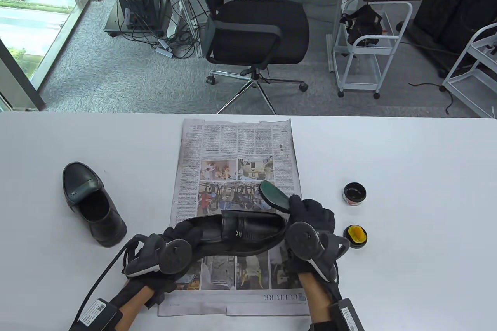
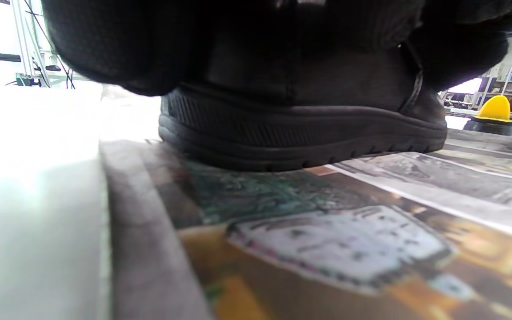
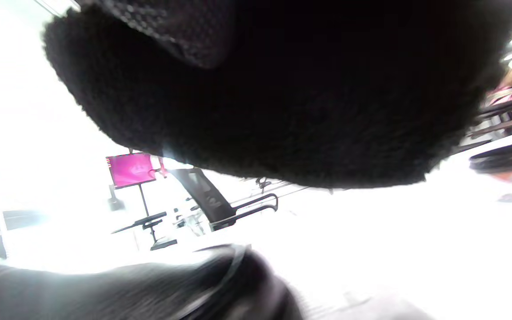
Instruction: Dip and apply built-in sponge shoe polish on shoes
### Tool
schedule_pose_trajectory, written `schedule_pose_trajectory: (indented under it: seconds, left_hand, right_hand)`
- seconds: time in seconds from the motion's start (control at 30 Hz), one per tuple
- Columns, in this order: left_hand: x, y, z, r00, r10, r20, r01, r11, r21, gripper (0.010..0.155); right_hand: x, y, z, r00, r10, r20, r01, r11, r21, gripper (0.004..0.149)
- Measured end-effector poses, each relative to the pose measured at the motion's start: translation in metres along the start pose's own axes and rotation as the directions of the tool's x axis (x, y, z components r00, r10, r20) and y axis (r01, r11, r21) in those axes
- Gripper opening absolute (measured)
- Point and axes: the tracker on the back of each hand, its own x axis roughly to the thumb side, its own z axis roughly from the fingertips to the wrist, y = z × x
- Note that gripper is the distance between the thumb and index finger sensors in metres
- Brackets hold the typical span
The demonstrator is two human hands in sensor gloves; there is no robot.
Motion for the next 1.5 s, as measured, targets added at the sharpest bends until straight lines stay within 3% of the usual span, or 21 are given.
schedule_pose_trajectory:
  seconds: [0.2,0.3,0.47,0.63,0.83,0.97,1.1,1.2,1.3,1.5]
  left_hand:
    - [0.0,0.0,0.0,1.0,-0.004,-0.001,0.004,1.0,0.001,0.055]
    - [0.0,0.0,0.0,1.0,-0.002,-0.003,0.002,1.0,0.0,0.056]
    - [0.0,0.0,0.0,1.0,-0.002,-0.001,0.002,1.0,-0.001,0.056]
    - [0.0,-0.001,0.0,1.0,-0.002,0.001,0.002,1.0,-0.002,0.056]
    - [0.0,-0.001,0.0,1.0,0.003,-0.001,-0.003,1.0,-0.003,0.055]
    - [0.0,-0.001,0.0,1.0,0.004,0.0,-0.004,1.0,-0.004,0.056]
    - [0.0,-0.001,0.0,1.0,0.005,0.002,-0.005,1.0,-0.005,0.055]
    - [0.0,-0.001,0.0,1.0,0.007,0.002,-0.007,1.0,-0.006,0.056]
    - [0.0,-0.001,0.0,1.0,0.006,0.002,-0.006,1.0,-0.006,0.056]
    - [0.0,-0.001,0.0,1.0,0.008,0.002,-0.008,1.0,-0.007,0.056]
  right_hand:
    - [0.046,0.024,0.012,0.944,-0.041,0.326,-0.006,0.99,0.14,0.045]
    - [0.053,0.026,0.015,0.917,0.017,0.399,-0.071,0.99,0.121,0.044]
    - [0.032,0.026,0.009,0.952,0.083,0.293,-0.136,0.977,0.163,0.044]
    - [0.002,0.016,0.001,0.982,0.161,0.096,-0.176,0.967,0.184,0.043]
    - [-0.016,0.003,-0.001,0.994,-0.049,-0.1,0.062,0.989,0.133,0.042]
    - [-0.002,-0.001,0.003,0.983,-0.178,-0.048,0.182,0.976,0.121,0.043]
    - [0.022,0.001,0.008,0.972,-0.223,0.078,0.203,0.957,0.206,0.043]
    - [0.037,0.008,0.011,0.937,-0.274,0.219,0.186,0.917,0.352,0.043]
    - [0.038,0.012,0.011,0.959,-0.14,0.247,0.027,0.911,0.412,0.042]
    - [0.015,0.005,0.004,0.982,0.072,0.177,-0.129,0.932,0.338,0.039]
